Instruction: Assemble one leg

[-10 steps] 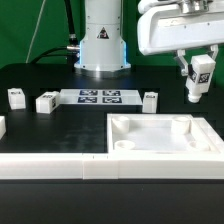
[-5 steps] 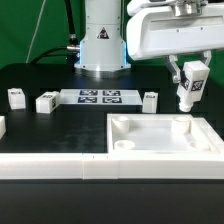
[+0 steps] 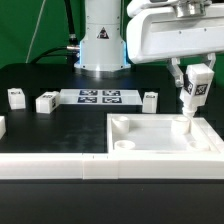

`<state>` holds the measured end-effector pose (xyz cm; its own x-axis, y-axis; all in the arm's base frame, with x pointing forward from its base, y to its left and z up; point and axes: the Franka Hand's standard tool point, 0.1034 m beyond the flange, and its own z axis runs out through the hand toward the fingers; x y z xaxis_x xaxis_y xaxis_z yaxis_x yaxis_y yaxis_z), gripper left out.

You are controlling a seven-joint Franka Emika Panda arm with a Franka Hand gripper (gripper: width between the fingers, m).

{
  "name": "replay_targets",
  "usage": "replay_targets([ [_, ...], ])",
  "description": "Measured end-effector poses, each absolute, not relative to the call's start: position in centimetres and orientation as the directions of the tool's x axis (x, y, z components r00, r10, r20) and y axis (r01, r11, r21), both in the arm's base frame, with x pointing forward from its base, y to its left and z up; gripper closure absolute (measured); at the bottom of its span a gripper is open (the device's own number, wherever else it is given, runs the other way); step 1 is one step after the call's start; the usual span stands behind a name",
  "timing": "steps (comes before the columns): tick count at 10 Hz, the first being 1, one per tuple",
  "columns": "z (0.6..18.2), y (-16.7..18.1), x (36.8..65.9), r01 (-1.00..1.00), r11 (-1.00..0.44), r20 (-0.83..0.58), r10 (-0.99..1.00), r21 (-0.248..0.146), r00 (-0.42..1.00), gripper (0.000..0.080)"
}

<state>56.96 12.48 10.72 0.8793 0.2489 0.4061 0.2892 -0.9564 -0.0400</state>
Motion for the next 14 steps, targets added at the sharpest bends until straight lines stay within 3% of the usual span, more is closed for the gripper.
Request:
replay_targets([
  [1, 10.6, 12.4, 57.0, 0.293, -0.955, 0.397, 0.254, -0.040, 0.882, 0.0509],
  [3, 10.5, 10.6, 59.7, 0.315, -0.949, 0.470, 0.277, -0.002, 0.838, 0.0509],
  [8, 10.0, 10.8, 62.4, 0.309, -0.951, 0.452, 0.268, -0.019, 0.851, 0.0509],
  [10, 8.8, 11.8, 62.2, 0.318, -0.948, 0.451, 0.273, -0.025, 0.850, 0.0509],
  [14, 8.6, 13.2, 62.6, 0.327, -0.945, 0.511, 0.274, -0.016, 0.815, 0.0509],
])
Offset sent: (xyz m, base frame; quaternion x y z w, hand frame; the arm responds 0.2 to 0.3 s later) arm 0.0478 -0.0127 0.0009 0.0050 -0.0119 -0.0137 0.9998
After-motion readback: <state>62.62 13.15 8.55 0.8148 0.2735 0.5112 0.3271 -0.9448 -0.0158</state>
